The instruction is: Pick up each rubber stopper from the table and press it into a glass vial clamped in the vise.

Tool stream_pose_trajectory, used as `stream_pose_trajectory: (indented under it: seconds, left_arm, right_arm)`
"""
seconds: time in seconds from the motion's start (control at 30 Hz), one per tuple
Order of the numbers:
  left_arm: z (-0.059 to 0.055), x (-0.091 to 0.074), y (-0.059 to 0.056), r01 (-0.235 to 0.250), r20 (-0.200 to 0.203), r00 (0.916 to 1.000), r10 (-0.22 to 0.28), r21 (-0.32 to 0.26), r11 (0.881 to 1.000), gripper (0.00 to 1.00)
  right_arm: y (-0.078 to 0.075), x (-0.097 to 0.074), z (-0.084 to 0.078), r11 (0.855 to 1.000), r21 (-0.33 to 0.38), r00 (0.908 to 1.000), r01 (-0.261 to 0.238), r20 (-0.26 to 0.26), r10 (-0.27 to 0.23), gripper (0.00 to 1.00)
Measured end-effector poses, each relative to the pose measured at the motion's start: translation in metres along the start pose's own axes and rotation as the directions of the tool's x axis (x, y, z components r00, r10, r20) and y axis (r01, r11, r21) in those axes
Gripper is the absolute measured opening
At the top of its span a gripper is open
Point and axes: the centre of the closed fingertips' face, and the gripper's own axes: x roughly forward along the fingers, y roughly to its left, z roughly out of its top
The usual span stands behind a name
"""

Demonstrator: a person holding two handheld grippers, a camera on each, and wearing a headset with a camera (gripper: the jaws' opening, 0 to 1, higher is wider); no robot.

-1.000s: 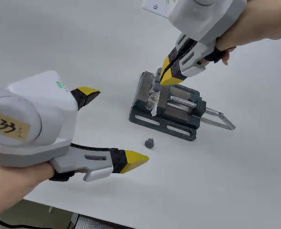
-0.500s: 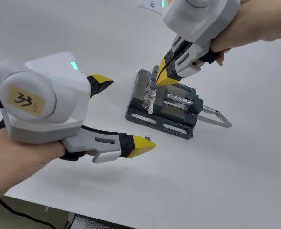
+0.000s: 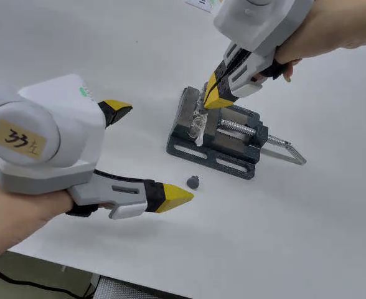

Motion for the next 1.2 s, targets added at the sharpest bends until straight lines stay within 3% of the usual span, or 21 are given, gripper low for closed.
stream_pose_trajectory:
  seconds: [0.43,0.57,0.93,1.2]
  left_arm:
    - [-0.009,-0.001,0.005,-0.009,-0.004,1.0,0.009,-0.034,0.999,0.92]
    - [-0.011,-0.001,0.006,-0.01,-0.006,0.9999,0.01,-0.038,0.999,0.92]
    - [-0.012,0.001,0.002,-0.006,-0.009,0.9999,0.006,-0.049,0.999,0.91]
    - [-0.01,0.001,0.002,-0.006,-0.004,1.0,0.006,-0.048,0.999,0.91]
  right_arm:
    - [-0.005,0.006,0.003,0.999,0.031,0.9991,-0.028,-0.032,0.029,0.0]
    - [-0.002,0.008,0.003,1.0,0.018,0.9976,-0.021,-0.066,0.022,0.0]
    - [-0.001,0.009,0.0,0.997,0.072,0.9981,-0.029,-0.052,0.033,0.0]
    - [-0.001,0.009,0.0,0.998,0.06,0.9976,-0.018,-0.065,0.022,0.0]
